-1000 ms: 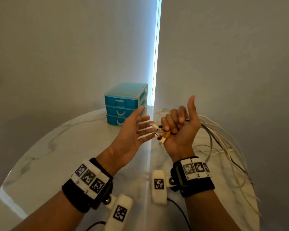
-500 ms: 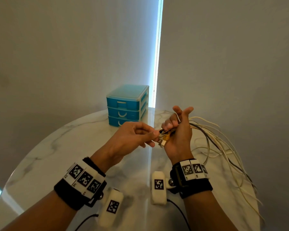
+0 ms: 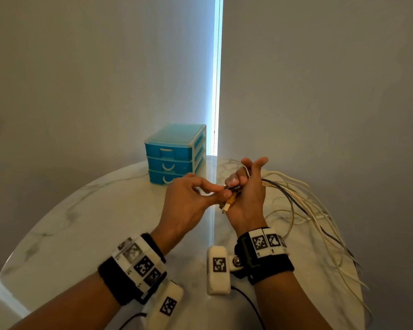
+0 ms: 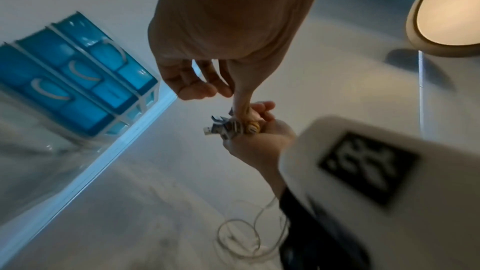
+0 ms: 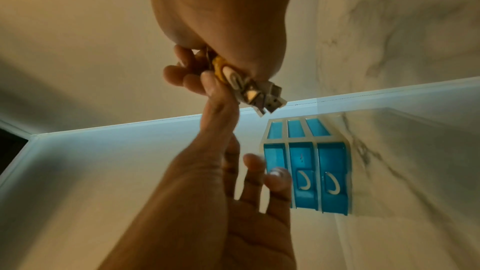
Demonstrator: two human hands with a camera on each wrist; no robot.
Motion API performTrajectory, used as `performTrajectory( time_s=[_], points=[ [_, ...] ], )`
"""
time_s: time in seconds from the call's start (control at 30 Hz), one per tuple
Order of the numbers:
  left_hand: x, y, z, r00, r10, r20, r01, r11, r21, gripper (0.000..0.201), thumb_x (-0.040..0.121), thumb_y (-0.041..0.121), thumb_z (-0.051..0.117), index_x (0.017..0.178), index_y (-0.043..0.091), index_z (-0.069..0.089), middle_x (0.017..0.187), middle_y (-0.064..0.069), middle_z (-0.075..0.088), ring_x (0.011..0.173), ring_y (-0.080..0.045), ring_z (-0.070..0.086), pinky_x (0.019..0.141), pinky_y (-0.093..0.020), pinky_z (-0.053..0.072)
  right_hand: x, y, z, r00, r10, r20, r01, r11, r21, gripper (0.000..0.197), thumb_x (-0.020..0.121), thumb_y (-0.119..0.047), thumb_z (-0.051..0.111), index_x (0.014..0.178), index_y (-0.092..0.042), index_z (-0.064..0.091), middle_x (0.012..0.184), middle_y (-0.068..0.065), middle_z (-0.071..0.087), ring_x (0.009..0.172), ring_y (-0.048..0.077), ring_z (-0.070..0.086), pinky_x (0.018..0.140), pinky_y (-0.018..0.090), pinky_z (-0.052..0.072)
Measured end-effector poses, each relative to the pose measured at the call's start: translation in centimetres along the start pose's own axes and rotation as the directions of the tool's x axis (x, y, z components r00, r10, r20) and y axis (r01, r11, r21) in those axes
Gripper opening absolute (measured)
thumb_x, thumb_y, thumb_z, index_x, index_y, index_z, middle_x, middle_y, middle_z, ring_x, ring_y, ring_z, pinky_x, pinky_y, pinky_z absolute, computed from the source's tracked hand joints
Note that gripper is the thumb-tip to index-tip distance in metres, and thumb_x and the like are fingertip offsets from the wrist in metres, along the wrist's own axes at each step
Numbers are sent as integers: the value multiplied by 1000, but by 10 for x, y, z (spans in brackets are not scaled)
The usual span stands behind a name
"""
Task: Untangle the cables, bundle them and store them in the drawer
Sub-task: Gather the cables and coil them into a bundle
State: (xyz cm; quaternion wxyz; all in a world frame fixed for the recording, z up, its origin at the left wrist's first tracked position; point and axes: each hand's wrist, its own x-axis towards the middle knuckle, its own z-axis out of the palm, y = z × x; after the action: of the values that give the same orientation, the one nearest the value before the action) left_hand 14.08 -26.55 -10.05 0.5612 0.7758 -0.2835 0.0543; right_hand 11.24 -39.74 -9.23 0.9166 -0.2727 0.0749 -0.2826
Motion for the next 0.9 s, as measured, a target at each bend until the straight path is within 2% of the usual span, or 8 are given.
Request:
performTrajectory(
  time_s=[0.1, 0.17, 0.23, 0.33, 0.43, 0.57, 0.67, 0.9],
  points=[
    [8, 2, -14, 981, -140, 133, 159, 976, -146, 33, 67, 53, 84, 92, 32, 83, 91, 20, 78, 89, 11, 67, 81, -23, 55, 1, 1, 1, 1000, 2, 23, -1, 1000, -11, 49, 105, -61, 50, 89, -16, 64, 54, -3, 39, 39, 8, 39, 39, 23, 36],
    [10, 4, -19, 989, -114, 94, 127, 982, -142, 42, 71, 66, 75, 100, 36, 79, 97, 22, 75, 97, 0, 69, 84, -31, 60, 2, 4, 1, 999, -25, 21, 26, 997, -70, 51, 107, -60, 46, 93, -14, 64, 57, -2, 41, 40, 10, 40, 40, 24, 36],
    [12, 7, -19, 997, -48, 64, 50, 998, -26, 48, 73, 81, 62, 105, 46, 68, 105, 28, 68, 104, -1, 67, 84, -25, 61, 3, 7, 0, 998, -53, 22, 55, 989, -134, 54, 109, -59, 41, 103, -11, 66, 65, 2, 54, 50, 13, 58, 47, 26, 48],
    [13, 12, -16, 994, 87, 71, -100, 976, 194, 47, 72, 84, 58, 108, 54, 58, 104, 36, 58, 95, 15, 61, 68, -4, 49, 3, 11, -1, 994, -30, 107, 47, 986, -159, 62, 112, -57, 30, 128, -11, 69, 112, 3, 80, 108, 19, 78, 84, 35, 63],
    [16, 11, -16, 979, 199, 40, -202, 938, 281, 45, 79, 74, 64, 118, 56, 55, 100, 33, 57, 92, 7, 62, 68, -4, 49, 2, 9, -1, 985, -1, 171, 30, 986, -166, 66, 114, -57, 21, 141, -20, 68, 143, -6, 70, 137, 14, 62, 117, 43, 47],
    [14, 14, -15, 954, 259, 152, -299, 861, 411, 49, 79, 82, 49, 111, 50, 68, 101, 26, 64, 87, -1, 63, 81, -20, 54, 5, 6, -3, 982, 34, 188, -11, 993, -118, 64, 116, -53, 18, 147, -20, 62, 147, -6, 67, 134, 10, 64, 101, 37, 58],
    [15, 24, -14, 935, 266, 234, -351, 777, 522, 55, 85, 72, 46, 117, 40, 76, 110, 19, 71, 89, -3, 61, 85, -22, 50, 8, 8, -6, 980, 27, 196, -10, 996, -87, 66, 115, -54, 19, 150, -13, 56, 148, 1, 66, 141, 16, 59, 119, 38, 44],
    [16, 39, -15, 867, 326, 377, -498, 524, 691, 35, 104, 48, 55, 126, 27, 72, 125, 1, 75, 117, -22, 71, 91, -35, 54, 9, 10, -5, 979, 54, 199, -30, 992, -124, 66, 112, -58, 25, 149, -14, 58, 143, 2, 70, 134, 20, 66, 113, 45, 51]
  ],
)
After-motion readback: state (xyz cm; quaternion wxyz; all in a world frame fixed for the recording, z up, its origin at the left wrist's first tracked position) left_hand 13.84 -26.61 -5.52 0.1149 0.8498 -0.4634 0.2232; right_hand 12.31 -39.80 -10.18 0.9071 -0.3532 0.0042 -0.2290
